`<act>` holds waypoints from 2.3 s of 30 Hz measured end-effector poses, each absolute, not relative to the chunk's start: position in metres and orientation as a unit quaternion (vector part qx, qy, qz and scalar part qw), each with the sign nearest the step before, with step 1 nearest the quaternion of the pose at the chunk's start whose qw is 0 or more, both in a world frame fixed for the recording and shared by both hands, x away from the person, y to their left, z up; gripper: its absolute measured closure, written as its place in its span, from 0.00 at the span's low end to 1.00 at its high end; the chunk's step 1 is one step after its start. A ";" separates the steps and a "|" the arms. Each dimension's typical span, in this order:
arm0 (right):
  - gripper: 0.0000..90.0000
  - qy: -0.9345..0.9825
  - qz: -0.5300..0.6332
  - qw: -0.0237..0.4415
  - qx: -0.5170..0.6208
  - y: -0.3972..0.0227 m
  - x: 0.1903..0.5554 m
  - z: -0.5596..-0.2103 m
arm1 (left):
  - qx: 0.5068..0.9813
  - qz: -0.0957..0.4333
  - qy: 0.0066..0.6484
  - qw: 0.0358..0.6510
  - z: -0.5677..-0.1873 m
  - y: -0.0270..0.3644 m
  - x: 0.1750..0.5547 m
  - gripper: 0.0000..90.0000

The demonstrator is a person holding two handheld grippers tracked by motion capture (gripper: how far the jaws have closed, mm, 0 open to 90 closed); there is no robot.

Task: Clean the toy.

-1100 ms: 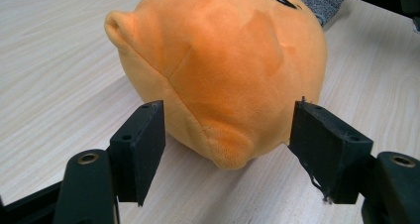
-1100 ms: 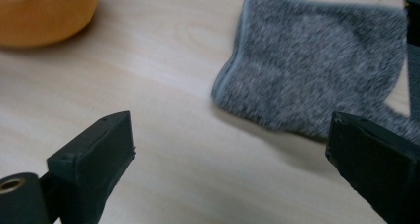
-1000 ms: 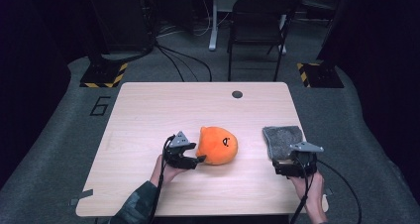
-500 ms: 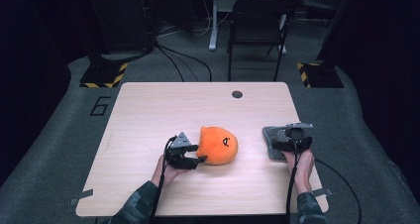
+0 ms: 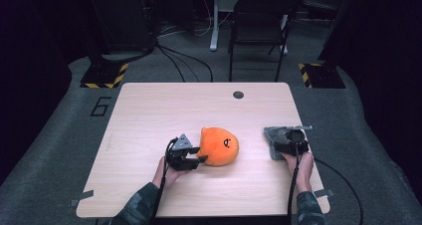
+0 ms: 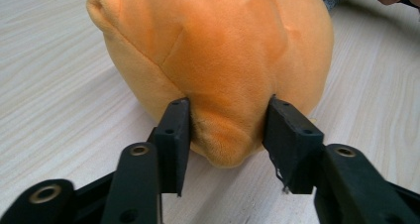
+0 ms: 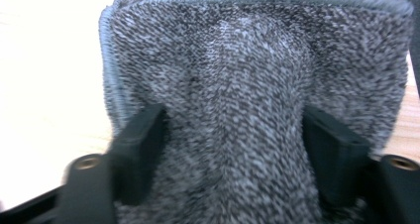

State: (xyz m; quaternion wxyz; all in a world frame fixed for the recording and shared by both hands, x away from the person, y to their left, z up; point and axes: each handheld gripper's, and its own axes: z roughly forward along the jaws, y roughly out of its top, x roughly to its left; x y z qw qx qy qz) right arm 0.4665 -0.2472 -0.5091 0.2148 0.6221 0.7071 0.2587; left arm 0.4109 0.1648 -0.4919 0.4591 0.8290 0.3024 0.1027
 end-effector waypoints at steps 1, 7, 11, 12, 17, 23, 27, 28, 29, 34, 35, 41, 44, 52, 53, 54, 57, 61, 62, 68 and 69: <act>0.46 0.714 0.263 0.218 0.611 -0.248 0.466 -0.509 | 0.828 0.104 0.303 0.460 -0.492 0.164 0.410 0.62; 0.76 0.713 0.277 0.212 0.608 -0.247 0.459 -0.508 | 0.828 0.110 0.302 0.460 -0.491 0.164 0.409 0.68; 0.81 0.709 0.290 0.206 0.609 -0.252 0.458 -0.508 | 0.826 0.113 0.305 0.460 -0.491 0.163 0.408 0.73; 0.82 0.708 0.295 0.205 0.608 -0.253 0.458 -0.508 | 0.826 0.112 0.306 0.460 -0.491 0.163 0.407 0.74; 0.83 0.698 0.308 0.197 0.616 -0.256 0.455 -0.504 | 0.826 0.113 0.303 0.461 -0.491 0.162 0.408 0.76; 0.83 0.695 0.346 0.203 0.596 -0.255 0.445 -0.486 | 0.827 0.113 0.302 0.460 -0.490 0.162 0.407 0.76; 0.83 0.696 0.370 0.205 0.580 -0.245 0.436 -0.469 | 0.827 0.117 0.300 0.460 -0.490 0.162 0.407 0.77; 0.83 0.696 0.377 0.208 0.574 -0.241 0.434 -0.465 | 0.828 0.115 0.300 0.460 -0.489 0.162 0.407 0.77; 0.83 0.698 0.383 0.208 0.568 -0.238 0.432 -0.461 | 0.827 0.115 0.299 0.462 -0.489 0.162 0.407 0.77; 0.83 0.712 0.402 0.205 0.538 -0.212 0.424 -0.443 | 0.828 0.117 0.297 0.461 -0.489 0.162 0.406 0.77; 0.83 0.716 0.406 0.205 0.530 -0.206 0.423 -0.440 | 0.828 0.116 0.298 0.461 -0.489 0.161 0.406 0.77; 0.83 0.740 0.422 0.201 0.483 -0.168 0.413 -0.419 | 0.828 0.121 0.296 0.461 -0.489 0.162 0.406 0.78; 0.83 0.753 0.421 0.199 0.465 -0.149 0.408 -0.411 | 0.828 0.123 0.294 0.462 -0.488 0.160 0.405 0.79; 0.82 0.769 0.440 0.182 0.427 -0.110 0.400 -0.395 | 0.821 0.128 0.289 0.475 -0.488 0.158 0.405 0.79; 0.82 0.773 0.438 0.182 0.422 -0.105 0.400 -0.395 | 0.821 0.130 0.288 0.475 -0.488 0.158 0.404 0.80; 0.82 0.776 0.434 0.180 0.420 -0.099 0.399 -0.396 | 0.821 0.133 0.287 0.476 -0.487 0.157 0.404 0.80; 0.82 0.787 0.425 0.174 0.412 -0.084 0.401 -0.400 | 0.819 0.135 0.284 0.479 -0.487 0.155 0.402 0.80; 0.82 0.799 0.422 0.164 0.396 -0.066 0.402 -0.405 | 0.816 0.139 0.281 0.486 -0.486 0.154 0.401 0.81; 0.82 0.802 0.420 0.163 0.393 -0.062 0.402 -0.406 | 0.816 0.140 0.278 0.487 -0.486 0.154 0.401 0.82; 0.82 0.810 0.402 0.164 0.395 -0.045 0.407 -0.421 | 0.818 0.145 0.268 0.488 -0.488 0.151 0.399 0.84; 0.82 0.812 0.397 0.167 0.394 -0.044 0.409 -0.425 | 0.816 0.144 0.272 0.489 -0.488 0.151 0.399 0.85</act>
